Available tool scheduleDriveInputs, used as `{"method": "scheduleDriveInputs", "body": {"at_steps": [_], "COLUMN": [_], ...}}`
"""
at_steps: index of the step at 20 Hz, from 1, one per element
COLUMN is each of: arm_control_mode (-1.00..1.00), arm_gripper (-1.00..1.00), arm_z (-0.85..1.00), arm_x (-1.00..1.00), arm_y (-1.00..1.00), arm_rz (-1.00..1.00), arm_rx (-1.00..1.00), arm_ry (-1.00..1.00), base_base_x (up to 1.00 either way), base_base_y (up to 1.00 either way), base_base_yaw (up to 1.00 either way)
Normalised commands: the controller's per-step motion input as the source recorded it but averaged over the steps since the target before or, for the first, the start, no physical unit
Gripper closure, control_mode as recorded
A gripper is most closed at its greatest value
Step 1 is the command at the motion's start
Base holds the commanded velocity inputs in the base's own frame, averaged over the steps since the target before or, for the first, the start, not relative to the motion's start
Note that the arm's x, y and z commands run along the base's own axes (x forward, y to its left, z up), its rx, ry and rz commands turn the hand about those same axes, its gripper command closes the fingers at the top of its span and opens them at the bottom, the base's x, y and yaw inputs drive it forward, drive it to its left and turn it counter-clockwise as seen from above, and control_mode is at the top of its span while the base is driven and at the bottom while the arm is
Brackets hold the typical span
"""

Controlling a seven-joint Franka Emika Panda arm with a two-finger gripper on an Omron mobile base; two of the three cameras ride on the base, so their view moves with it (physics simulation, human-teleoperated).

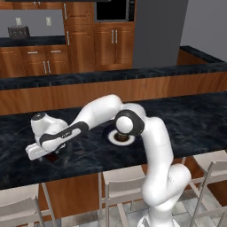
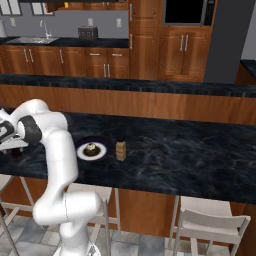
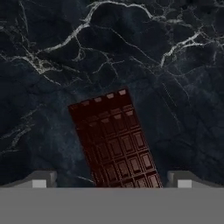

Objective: Take the cinnamon bottle from the cabinet and place it on the dining table, next to the plate with the cupcake. Then take the chocolate from the dining counter and place it on the cupcake plate.

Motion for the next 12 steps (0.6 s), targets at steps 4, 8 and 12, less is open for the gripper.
{"method": "scheduleDriveInputs", "body": {"at_steps": [4, 8, 12], "arm_control_mode": [-1.0, -1.0, -1.0], "arm_gripper": [-1.0, -1.0, -1.0], "arm_z": [0.0, -0.03, -0.12], "arm_x": [0.26, 0.2, 0.15], "arm_y": [0.01, -0.02, -0.01], "arm_rz": [-0.01, 0.0, 0.0], "arm_rx": [0.0, 0.0, 0.0], "arm_ry": [0.27, 0.11, 0.02], "base_base_x": [0.0, 0.0, 0.0], "base_base_y": [0.0, 0.0, 0.0], "base_base_yaw": [0.0, 0.0, 0.0]}}
